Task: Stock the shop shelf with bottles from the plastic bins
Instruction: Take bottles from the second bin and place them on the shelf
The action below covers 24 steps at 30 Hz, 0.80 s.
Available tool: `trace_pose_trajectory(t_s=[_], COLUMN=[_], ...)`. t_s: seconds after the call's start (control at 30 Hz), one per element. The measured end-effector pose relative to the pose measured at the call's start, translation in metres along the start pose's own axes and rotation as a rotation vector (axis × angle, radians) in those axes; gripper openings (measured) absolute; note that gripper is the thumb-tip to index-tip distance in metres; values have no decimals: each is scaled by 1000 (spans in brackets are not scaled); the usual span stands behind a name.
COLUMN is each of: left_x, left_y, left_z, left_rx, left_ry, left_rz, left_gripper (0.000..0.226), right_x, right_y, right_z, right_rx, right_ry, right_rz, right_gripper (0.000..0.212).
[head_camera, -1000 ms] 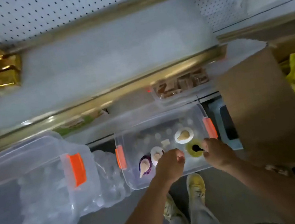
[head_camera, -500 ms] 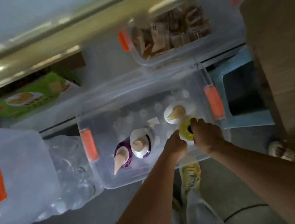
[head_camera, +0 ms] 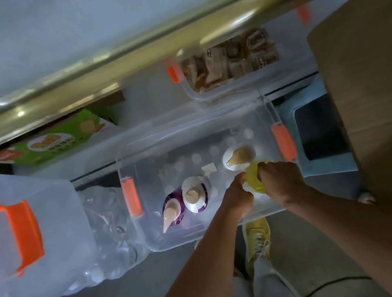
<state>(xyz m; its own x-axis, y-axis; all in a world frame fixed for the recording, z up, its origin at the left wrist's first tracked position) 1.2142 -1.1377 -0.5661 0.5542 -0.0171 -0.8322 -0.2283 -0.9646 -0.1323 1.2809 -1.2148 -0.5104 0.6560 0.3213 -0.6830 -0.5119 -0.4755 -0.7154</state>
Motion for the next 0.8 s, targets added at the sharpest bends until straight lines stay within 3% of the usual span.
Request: trace_pose_trajectory(t_s=[0.13,0.43,0.53,0.63,0.7,0.8], left_x=[-35,-126,-159,-190,-209,-241], left_y=[-8,-55,-76,-95,-106,-122], left_z=[-5,-43,-58,-72,-83,-106], left_rx=[-63,22,31,-17,-42,-65], left_ry=[19,130,168,246,300,410], left_rz=[35,-29,-58,-113,-169,-264], left_gripper=[65,74,82,97,94,84], right_x=[-26,-96,-116,-132,-144,-160], right_y=[-38,-156,-196,-234,-259,-288], right_z=[-2,-8,-10,-10,-12,-15], right_rx=[-19,91,145,207,237,450], right_ry=[-7,-75,-87,-71,-64,-67], right_rz=[-10,10,-4,-47,-65,45], right_gripper=[21,21,8,28,25,32])
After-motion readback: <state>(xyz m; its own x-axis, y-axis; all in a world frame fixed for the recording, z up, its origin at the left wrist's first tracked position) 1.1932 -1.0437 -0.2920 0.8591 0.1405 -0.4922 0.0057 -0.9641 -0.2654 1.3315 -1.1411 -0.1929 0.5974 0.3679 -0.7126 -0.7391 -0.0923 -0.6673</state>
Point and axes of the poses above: each hand's wrist, its own x-axis towards the middle knuckle, its own y-axis out of the palm, z = x × y, the point moved 6 cm from there along x, towards the middle knuckle, and after that the axes turned 5 degrees about -x, right-handed, at the moved point
